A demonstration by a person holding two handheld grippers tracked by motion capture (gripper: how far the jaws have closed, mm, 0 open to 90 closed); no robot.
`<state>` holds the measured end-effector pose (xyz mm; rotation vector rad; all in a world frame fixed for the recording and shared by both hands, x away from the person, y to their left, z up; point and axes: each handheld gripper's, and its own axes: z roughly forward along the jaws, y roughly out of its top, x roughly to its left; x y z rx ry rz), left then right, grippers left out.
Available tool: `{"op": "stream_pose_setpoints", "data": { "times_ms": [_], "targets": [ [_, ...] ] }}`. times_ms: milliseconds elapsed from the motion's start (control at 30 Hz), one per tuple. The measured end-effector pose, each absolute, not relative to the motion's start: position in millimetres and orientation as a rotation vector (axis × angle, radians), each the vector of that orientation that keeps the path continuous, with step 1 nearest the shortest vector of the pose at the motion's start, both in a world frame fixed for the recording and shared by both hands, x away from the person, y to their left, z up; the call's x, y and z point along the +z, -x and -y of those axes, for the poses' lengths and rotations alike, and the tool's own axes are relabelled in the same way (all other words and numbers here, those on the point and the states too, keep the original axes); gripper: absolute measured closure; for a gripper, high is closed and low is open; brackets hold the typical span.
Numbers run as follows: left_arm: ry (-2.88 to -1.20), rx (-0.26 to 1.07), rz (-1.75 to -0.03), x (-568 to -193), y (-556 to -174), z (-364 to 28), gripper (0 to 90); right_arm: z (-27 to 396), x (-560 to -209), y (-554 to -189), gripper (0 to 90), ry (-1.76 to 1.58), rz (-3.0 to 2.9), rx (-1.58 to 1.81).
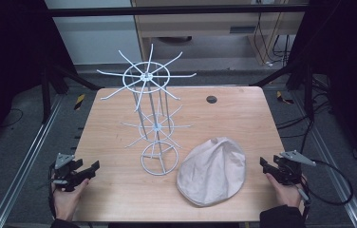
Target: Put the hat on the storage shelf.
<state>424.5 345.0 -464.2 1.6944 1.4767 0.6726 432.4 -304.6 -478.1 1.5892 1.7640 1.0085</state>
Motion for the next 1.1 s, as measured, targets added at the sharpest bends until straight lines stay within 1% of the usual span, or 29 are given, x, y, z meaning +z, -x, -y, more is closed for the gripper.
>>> {"op": "stream_pose_setpoints", "data": {
  "times_ms": [233, 500, 633, 700, 733, 1033, 1100],
  "targets": [
    [-1.688, 0.699, -1.430, -456, -417, -334, 30.5, 297, -462, -424, 53.5, -1.534, -1.789, 1.069],
    [-1.694, 0.669, -1.427, -459, -417, -330, 29.9, 283, -441, -415, 65.8, -1.444, -1.831, 1.161],
    [-1.678, 0.658, -1.423, -457, -416, -330, 30.3, 272, -431, -413, 71.1, -1.396, -1.866, 1.195],
    [-1.681, 0.658, -1.426, -457, -416, -329, 30.9, 269, -429, -412, 72.1, -1.376, -1.878, 1.203],
    [-1.693, 0.664, -1.437, -458, -417, -328, 31.1, 262, -424, -412, 74.8, -1.344, -1.905, 1.215],
    [-1.714, 0.663, -1.457, -459, -419, -329, 32.0, 235, -413, -409, 89.9, -1.264, -1.995, 1.277],
    [-1.715, 0.663, -1.459, -460, -419, -328, 32.0, 228, -411, -410, 90.0, -1.243, -2.014, 1.287]
  ]
}}
